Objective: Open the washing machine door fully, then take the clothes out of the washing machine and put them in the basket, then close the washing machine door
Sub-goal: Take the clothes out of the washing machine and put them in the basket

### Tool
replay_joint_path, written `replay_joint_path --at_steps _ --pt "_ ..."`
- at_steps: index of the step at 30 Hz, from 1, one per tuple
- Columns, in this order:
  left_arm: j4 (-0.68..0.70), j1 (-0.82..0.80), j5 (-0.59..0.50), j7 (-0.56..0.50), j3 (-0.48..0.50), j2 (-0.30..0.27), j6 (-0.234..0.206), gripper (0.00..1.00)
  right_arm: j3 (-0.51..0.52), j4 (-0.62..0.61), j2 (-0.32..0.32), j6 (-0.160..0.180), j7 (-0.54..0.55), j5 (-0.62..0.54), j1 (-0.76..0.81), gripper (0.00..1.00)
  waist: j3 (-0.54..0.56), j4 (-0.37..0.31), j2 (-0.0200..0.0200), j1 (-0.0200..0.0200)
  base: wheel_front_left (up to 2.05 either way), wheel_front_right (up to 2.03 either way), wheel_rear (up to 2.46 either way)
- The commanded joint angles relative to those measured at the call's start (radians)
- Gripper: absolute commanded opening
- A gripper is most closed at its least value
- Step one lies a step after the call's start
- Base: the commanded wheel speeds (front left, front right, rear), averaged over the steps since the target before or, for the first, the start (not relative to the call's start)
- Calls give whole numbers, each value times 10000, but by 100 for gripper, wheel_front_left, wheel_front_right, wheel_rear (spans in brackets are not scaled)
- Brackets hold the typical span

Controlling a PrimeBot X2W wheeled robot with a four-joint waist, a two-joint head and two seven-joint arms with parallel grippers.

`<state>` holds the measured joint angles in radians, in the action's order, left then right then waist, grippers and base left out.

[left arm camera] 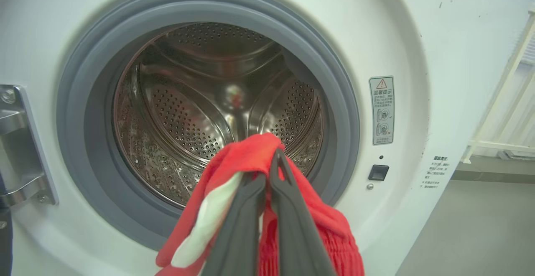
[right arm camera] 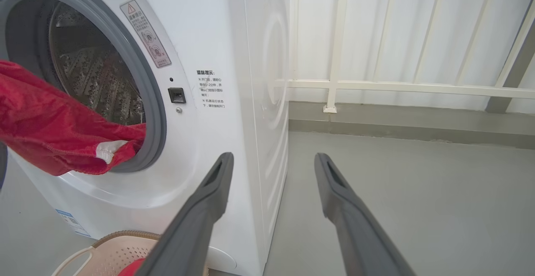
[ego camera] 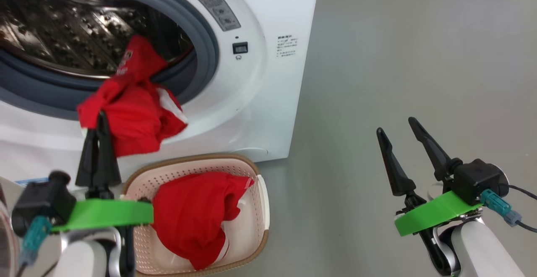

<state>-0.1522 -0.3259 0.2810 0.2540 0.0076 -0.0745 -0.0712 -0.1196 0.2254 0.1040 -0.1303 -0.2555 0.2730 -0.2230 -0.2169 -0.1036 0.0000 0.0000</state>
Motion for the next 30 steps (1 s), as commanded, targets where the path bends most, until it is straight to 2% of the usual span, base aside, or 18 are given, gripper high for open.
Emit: replay_joint_path --at_steps 1,12,16,22,30 --pt "497 218 -66 77 307 -137 -93 0 -225 -201 1 -4 -63 -97 155 100 215 75 0 0 0 0 0" --pt "2494 1868 -100 -355 118 -48 -482 0 -228 -201 -117 -4 -63 -79 326 100 593 39 0 0 0 0 0" --pt "2786 2298 -83 -648 -58 -25 -528 0 -243 -208 -153 -4 -63 -89 387 100 627 18 0 0 0 0 0" --pt "2439 2563 192 -1169 -467 60 -532 0 -252 -295 -167 -4 -63 -71 371 100 415 -25 0 0 0 0 0" --pt "479 2159 767 -1518 -949 164 -519 0 -274 -343 -108 -4 -63 -44 205 100 -162 -113 0 0 0 0 0"
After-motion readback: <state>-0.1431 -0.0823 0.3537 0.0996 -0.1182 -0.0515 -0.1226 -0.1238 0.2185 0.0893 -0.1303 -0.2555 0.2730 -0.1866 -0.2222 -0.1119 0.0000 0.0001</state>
